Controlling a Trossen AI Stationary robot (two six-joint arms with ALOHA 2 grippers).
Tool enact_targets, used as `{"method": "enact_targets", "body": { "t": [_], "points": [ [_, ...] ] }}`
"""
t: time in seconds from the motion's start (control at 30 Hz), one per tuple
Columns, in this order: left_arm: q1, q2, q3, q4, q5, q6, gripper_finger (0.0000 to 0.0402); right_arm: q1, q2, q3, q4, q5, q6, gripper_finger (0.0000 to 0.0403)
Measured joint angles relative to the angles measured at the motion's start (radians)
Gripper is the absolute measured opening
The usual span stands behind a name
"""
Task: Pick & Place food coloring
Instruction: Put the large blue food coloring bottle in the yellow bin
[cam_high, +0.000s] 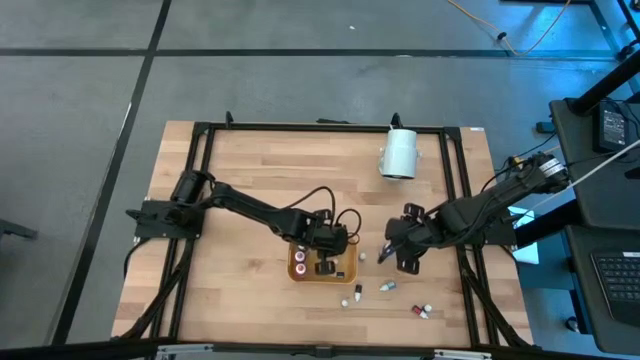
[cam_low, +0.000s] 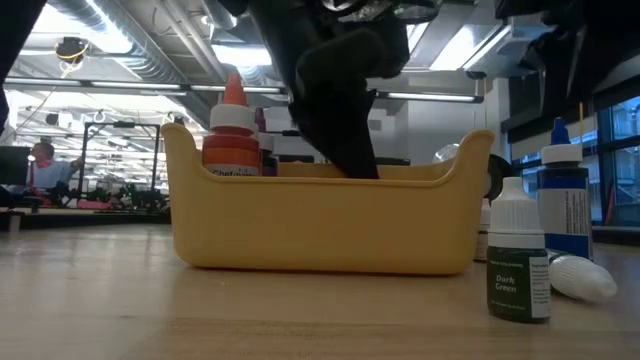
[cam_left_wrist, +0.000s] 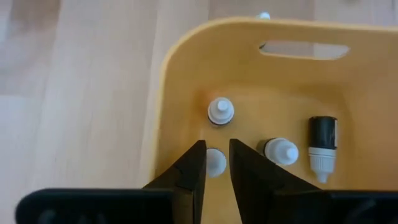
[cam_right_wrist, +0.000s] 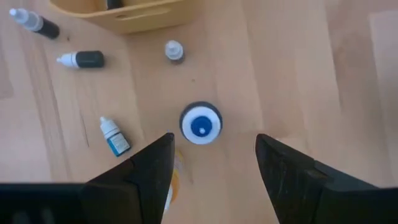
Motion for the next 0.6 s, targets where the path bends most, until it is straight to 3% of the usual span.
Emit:
{"method": "enact_targets", "body": {
  "t": [0.23, 0.6],
  "points": [
    [0.001, -0.054, 0.049, -0.012, 0.009, 0.04, 0.0069, 0.0, 0.0, -0.06, 0.1, -0.008, -0.03, 0.0227],
    [0.004, -0.275, 0.066, -0.021, -0.006, 0.096, 0.0069, -0.005, 0.006, -0.158, 0.199, -0.02, -0.029, 0.0227]
  ]
}}
